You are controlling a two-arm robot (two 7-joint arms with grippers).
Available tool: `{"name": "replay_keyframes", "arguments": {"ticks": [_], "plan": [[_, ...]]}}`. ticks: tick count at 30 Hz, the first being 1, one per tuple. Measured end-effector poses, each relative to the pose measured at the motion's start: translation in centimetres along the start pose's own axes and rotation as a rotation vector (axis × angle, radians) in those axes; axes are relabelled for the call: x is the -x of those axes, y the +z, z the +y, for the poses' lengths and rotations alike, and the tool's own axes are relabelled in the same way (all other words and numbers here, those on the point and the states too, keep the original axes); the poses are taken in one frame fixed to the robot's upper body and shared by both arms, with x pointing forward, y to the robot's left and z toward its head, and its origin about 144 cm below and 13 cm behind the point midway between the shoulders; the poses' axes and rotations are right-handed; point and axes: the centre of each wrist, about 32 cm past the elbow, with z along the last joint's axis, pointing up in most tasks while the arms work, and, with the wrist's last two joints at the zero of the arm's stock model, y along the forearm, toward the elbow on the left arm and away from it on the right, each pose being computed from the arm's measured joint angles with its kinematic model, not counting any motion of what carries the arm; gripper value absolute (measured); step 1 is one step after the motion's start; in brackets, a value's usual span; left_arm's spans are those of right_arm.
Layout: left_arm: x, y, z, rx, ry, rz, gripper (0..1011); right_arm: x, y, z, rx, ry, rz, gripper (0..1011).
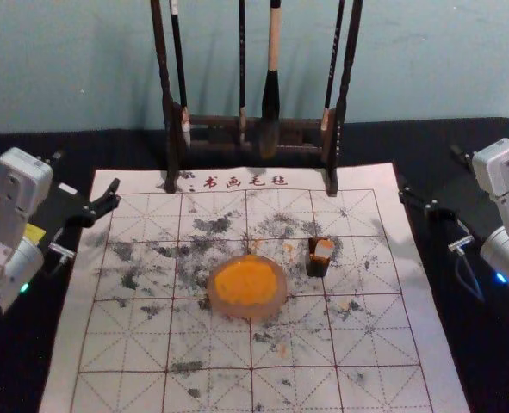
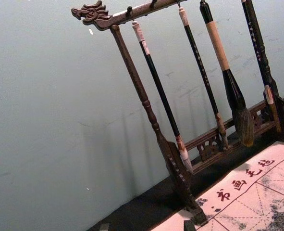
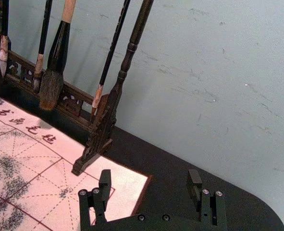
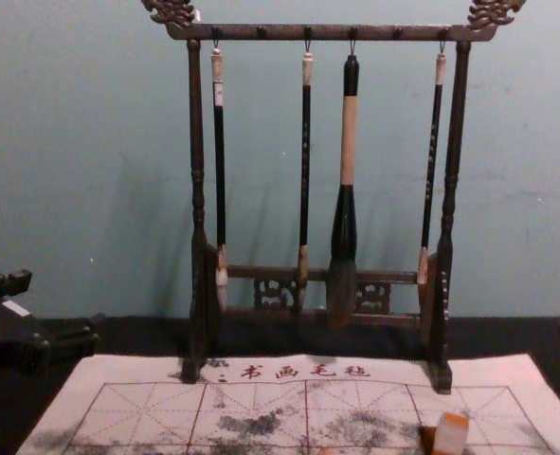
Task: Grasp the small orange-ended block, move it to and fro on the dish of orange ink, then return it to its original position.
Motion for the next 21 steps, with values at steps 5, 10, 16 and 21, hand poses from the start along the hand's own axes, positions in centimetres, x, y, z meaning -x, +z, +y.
{"name": "replay_keyframes", "arguments": {"ticks": [5,10,16,21], "plan": [[0.0,0.0,0.0,0.0,0.0,0.0,1001,0.0,0.0,0.0,0.0,0.0,0.0,1002],[0.0,0.0,0.0,0.0,0.0,0.0,1001,0.0,0.0,0.0,0.0,0.0,0.0,1002],[0.0,0.0,0.0,0.0,0.0,0.0,1001,0.0,0.0,0.0,0.0,0.0,0.0,1002],[0.0,0.0,0.0,0.0,0.0,0.0,1001,0.0,0.0,0.0,0.0,0.0,0.0,1002]]}}
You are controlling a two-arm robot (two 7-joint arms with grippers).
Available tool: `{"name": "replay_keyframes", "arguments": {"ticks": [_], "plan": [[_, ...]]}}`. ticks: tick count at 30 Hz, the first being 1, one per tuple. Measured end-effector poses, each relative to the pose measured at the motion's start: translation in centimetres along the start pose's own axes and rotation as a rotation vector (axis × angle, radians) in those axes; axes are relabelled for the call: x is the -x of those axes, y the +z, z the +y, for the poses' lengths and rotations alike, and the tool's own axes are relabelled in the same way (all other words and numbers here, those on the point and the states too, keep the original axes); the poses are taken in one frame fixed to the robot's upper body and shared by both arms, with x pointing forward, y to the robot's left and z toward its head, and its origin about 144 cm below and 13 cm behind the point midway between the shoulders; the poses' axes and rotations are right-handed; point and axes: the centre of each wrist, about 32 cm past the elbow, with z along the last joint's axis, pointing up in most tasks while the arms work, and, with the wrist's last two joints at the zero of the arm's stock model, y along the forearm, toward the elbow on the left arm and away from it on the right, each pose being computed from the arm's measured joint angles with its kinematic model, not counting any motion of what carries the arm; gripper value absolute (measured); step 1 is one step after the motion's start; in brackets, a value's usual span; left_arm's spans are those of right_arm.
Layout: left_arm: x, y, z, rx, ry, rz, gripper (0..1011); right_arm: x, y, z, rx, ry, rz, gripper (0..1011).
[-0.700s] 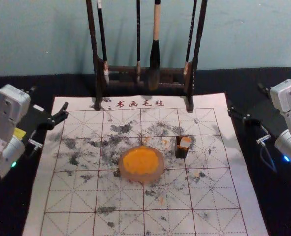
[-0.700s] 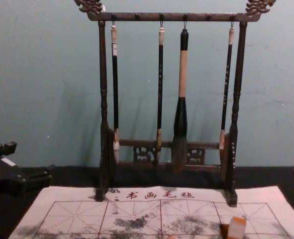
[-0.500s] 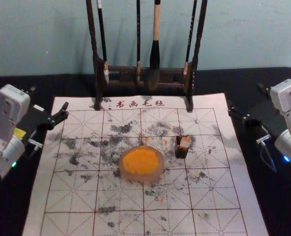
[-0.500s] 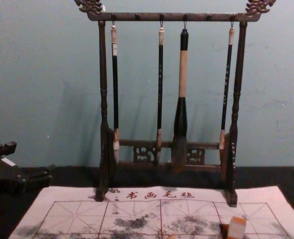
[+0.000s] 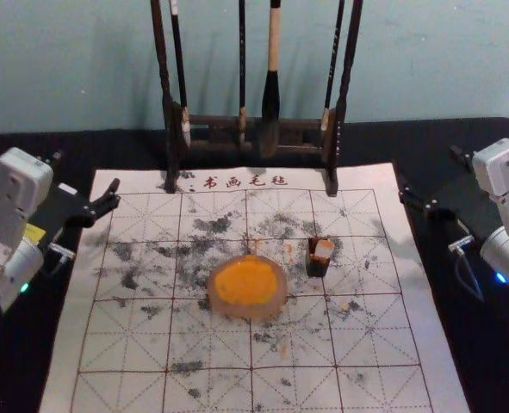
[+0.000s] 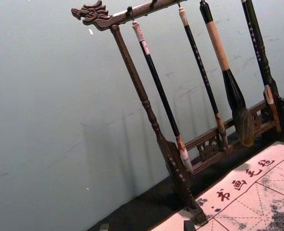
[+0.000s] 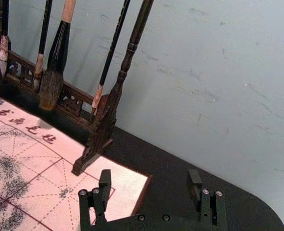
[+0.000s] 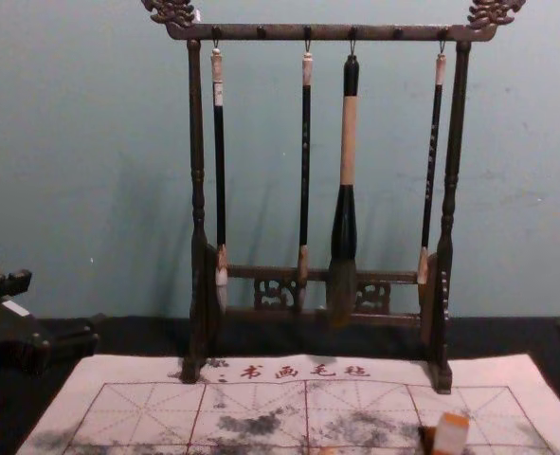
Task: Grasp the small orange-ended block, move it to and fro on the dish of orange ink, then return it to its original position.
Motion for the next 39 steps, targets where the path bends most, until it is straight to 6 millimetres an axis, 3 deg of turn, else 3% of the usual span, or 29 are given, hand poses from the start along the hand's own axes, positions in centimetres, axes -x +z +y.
{"name": "replay_keyframes", "arguments": {"ticks": [32,39], "plan": [[0.0,0.0,0.0,0.0,0.0,0.0,1001,-0.01,-0.01,-0.02,0.0,0.001,0.0,1002],[0.0,0.0,0.0,0.0,0.0,0.0,1001,-0.02,-0.44,-0.97,0.004,0.091,0.0,1002]]}}
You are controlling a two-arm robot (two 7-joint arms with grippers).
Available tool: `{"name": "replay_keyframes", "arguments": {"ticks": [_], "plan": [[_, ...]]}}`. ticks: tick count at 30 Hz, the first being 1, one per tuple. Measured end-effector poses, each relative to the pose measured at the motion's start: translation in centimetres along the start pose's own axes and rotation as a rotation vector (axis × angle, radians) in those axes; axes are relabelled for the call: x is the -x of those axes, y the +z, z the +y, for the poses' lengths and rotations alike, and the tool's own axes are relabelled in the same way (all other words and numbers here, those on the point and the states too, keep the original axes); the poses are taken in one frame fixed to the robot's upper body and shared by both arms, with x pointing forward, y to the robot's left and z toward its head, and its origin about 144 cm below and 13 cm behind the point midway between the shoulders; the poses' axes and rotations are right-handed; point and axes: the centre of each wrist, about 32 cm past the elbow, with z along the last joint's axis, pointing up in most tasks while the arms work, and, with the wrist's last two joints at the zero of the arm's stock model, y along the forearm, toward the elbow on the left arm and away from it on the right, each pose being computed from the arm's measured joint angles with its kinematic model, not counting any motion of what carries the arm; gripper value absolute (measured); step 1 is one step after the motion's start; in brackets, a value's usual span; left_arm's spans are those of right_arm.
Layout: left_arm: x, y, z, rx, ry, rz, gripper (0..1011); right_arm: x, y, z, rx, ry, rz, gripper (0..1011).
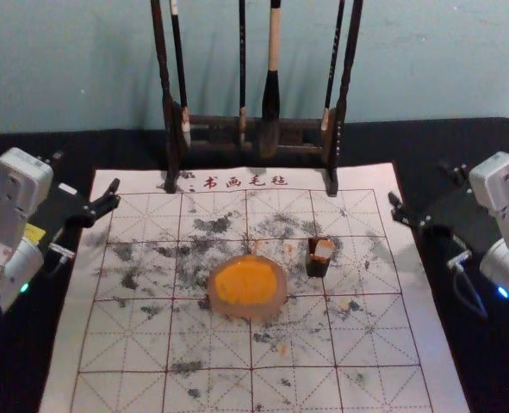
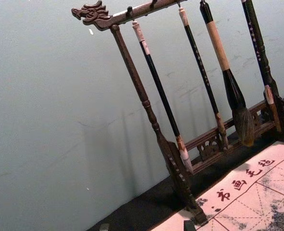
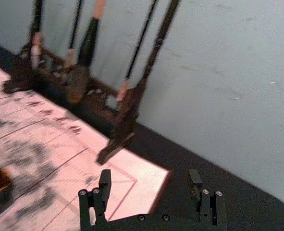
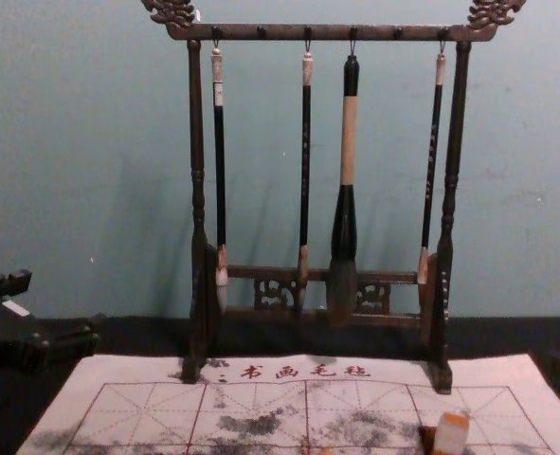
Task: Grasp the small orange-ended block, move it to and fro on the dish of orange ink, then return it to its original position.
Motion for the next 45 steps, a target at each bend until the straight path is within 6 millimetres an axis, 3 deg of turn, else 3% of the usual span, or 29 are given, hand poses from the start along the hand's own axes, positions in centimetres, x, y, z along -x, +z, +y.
{"name": "replay_keyframes", "arguments": {"ticks": [10,18,45], "plan": [[0.0,0.0,0.0,0.0,0.0,0.0,1001,1.1,-0.8,-2.6,0.0,0.207,0.009,1000],[0.0,0.0,0.0,0.0,0.0,0.0,1001,1.2,-1.1,-3.0,-0.061,0.355,0.017,1002],[0.0,0.0,0.0,0.0,0.0,0.0,1001,1.0,-0.9,3.3,-0.129,0.539,0.026,1002]]}}
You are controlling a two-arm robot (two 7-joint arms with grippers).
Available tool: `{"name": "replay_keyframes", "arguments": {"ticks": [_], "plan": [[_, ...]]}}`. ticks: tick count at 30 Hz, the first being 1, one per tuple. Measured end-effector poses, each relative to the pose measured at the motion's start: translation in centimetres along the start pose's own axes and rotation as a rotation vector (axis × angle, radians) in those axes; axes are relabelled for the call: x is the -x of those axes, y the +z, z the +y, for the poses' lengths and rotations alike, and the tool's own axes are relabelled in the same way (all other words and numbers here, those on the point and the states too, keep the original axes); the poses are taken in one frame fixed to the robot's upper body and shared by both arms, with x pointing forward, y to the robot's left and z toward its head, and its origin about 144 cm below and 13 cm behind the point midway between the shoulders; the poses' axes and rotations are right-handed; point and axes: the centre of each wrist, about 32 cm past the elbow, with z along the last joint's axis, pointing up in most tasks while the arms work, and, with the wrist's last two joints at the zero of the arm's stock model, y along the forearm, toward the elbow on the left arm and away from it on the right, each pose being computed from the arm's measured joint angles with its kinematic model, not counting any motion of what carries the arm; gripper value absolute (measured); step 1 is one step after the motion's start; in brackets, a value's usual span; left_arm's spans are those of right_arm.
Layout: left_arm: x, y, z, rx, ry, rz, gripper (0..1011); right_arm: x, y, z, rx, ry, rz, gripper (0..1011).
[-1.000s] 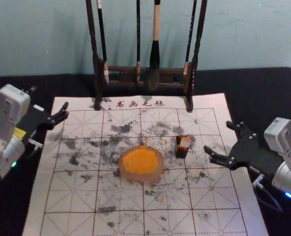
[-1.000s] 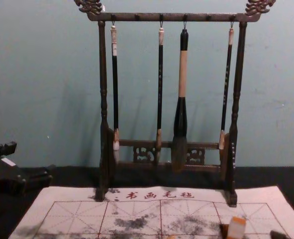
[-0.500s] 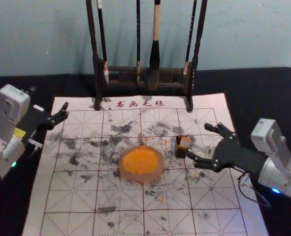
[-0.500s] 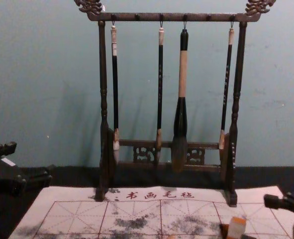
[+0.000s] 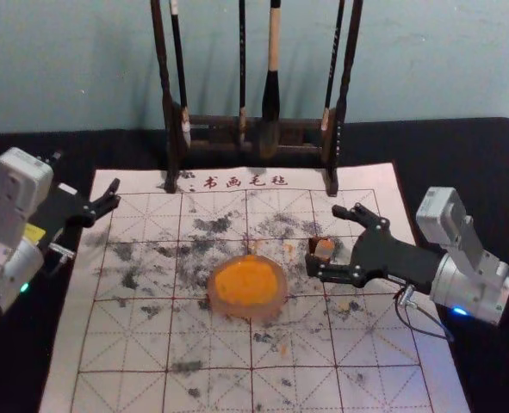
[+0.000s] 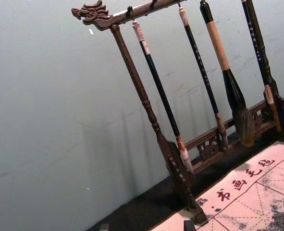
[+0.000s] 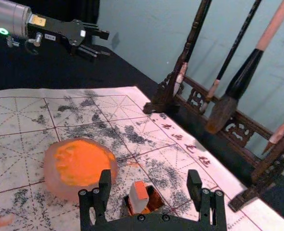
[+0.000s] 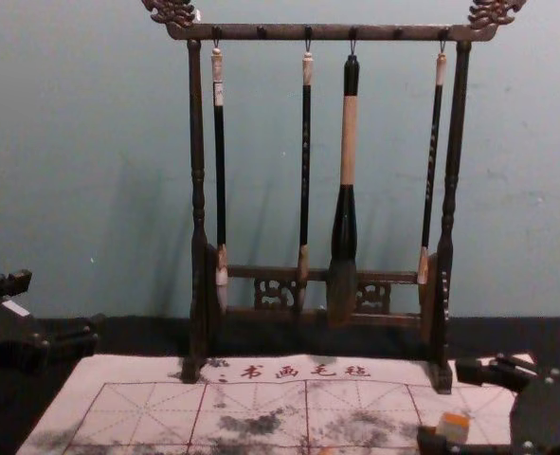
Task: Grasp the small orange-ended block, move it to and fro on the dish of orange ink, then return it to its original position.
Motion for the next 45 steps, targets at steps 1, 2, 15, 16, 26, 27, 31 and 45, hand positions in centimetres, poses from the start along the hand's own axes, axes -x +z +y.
{"name": "replay_keyframes", "arguments": {"ticks": [1,2,15,16,26,27,31,45], "plan": [[0.0,0.0,0.0,0.0,0.0,0.0,1001,-0.2,0.0,0.1,0.001,0.009,0.002,1002],[0.0,0.0,0.0,0.0,0.0,0.0,1001,-0.2,0.0,0.2,0.002,0.013,0.003,1002],[0.0,0.0,0.0,0.0,0.0,0.0,1001,-1.4,0.0,0.6,0.046,0.092,0.012,1002],[0.0,0.0,0.0,0.0,0.0,0.0,1001,-1.5,0.1,0.6,0.049,0.096,0.012,1002],[0.0,0.0,0.0,0.0,0.0,0.0,1001,-2.1,0.3,1.1,0.099,0.115,0.036,1000],[0.0,0.0,0.0,0.0,0.0,0.0,1001,-2.2,0.3,1.2,0.099,0.114,0.037,1002],[0.0,0.0,0.0,0.0,0.0,0.0,1001,-2.3,0.4,1.4,0.098,0.11,0.039,1002],[0.0,0.0,0.0,0.0,0.0,0.0,1001,-2.4,0.5,1.4,0.098,0.107,0.038,1002]]}}
